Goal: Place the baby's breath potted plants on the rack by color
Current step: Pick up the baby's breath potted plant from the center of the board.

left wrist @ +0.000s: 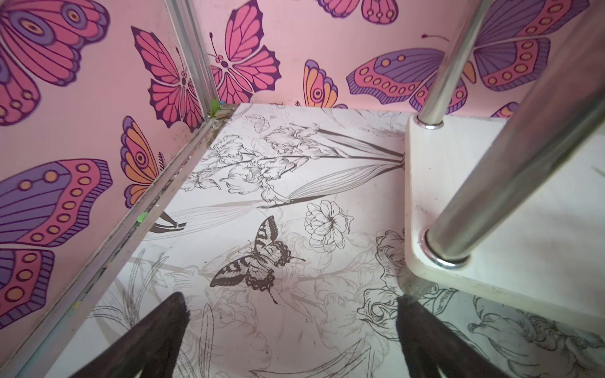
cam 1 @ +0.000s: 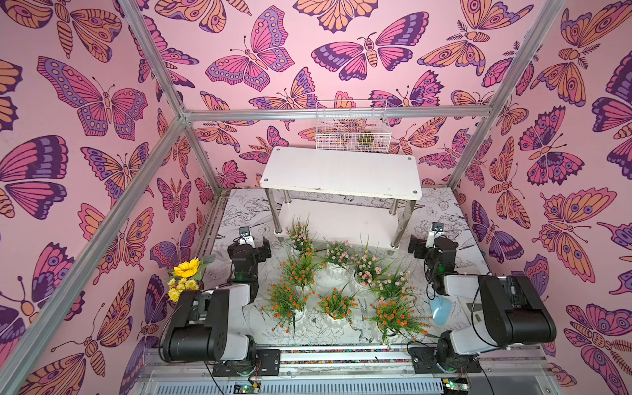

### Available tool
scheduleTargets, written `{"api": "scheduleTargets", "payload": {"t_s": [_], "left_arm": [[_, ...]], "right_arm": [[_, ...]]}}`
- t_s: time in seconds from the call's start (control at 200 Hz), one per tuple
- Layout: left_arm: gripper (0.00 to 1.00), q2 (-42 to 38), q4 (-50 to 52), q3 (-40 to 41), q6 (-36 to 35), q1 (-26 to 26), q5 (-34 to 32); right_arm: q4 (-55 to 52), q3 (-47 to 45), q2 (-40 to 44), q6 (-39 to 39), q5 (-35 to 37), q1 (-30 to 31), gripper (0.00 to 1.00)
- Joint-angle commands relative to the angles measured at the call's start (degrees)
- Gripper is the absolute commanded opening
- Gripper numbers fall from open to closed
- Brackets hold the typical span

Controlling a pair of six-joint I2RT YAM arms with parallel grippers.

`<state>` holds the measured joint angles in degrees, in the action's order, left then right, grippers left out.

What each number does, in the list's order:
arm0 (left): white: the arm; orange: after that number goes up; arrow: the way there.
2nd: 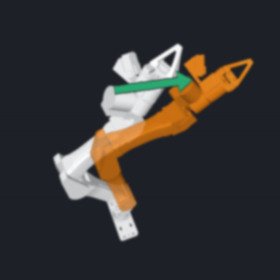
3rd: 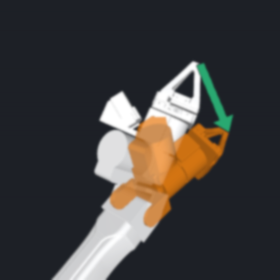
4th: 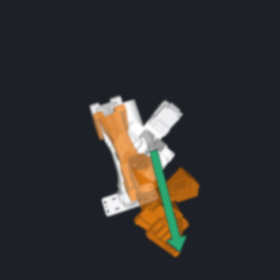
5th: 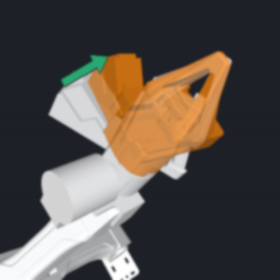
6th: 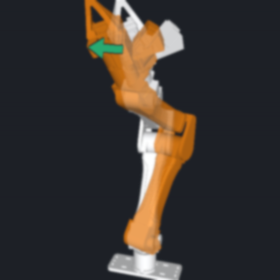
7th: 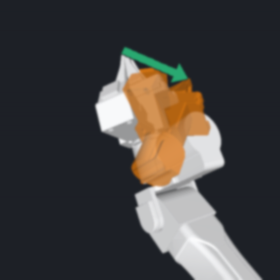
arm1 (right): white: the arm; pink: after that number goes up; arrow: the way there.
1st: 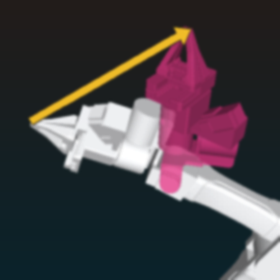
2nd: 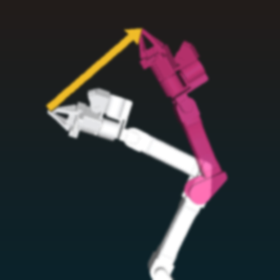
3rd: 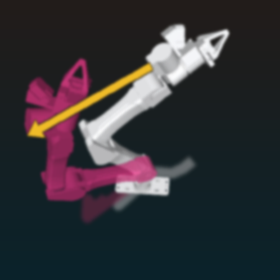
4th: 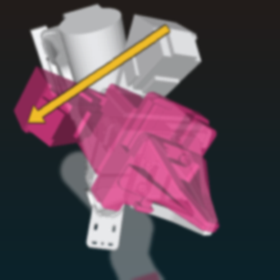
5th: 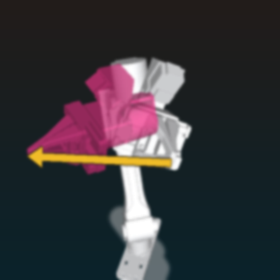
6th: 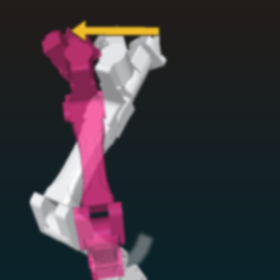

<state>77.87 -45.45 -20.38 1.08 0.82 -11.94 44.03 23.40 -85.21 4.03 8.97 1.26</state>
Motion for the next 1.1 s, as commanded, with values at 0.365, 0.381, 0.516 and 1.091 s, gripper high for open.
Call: {"api": "scheduleTargets", "payload": {"t_s": [0.365, 0.381, 0.516, 1.091], "left_arm": [[1.00, -19.5, 42.7, -21.8, 6.3, 12.1, -8.4], [1.00, -19.6, 43.0, -22.2, 6.2, 12.5, -7.9], [1.00, -20.5, 44.7, -25.1, 6.6, 15.6, -2.0], [1.00, -22.0, 52.1, -31.5, 5.0, 19.0, 8.1]], "right_arm": [[-61.4, 24.0, 22.3, 16.3, 2.1, 0.4, 0.97], [-63.8, 24.6, 23.1, 17.3, 1.5, 0.3, 0.97], [-80.7, 28.5, 27.3, 22.8, 2.0, 0.4, 0.95], [-108.0, 28.7, 40.8, 31.8, -6.3, 1.7, 0.82]]}}
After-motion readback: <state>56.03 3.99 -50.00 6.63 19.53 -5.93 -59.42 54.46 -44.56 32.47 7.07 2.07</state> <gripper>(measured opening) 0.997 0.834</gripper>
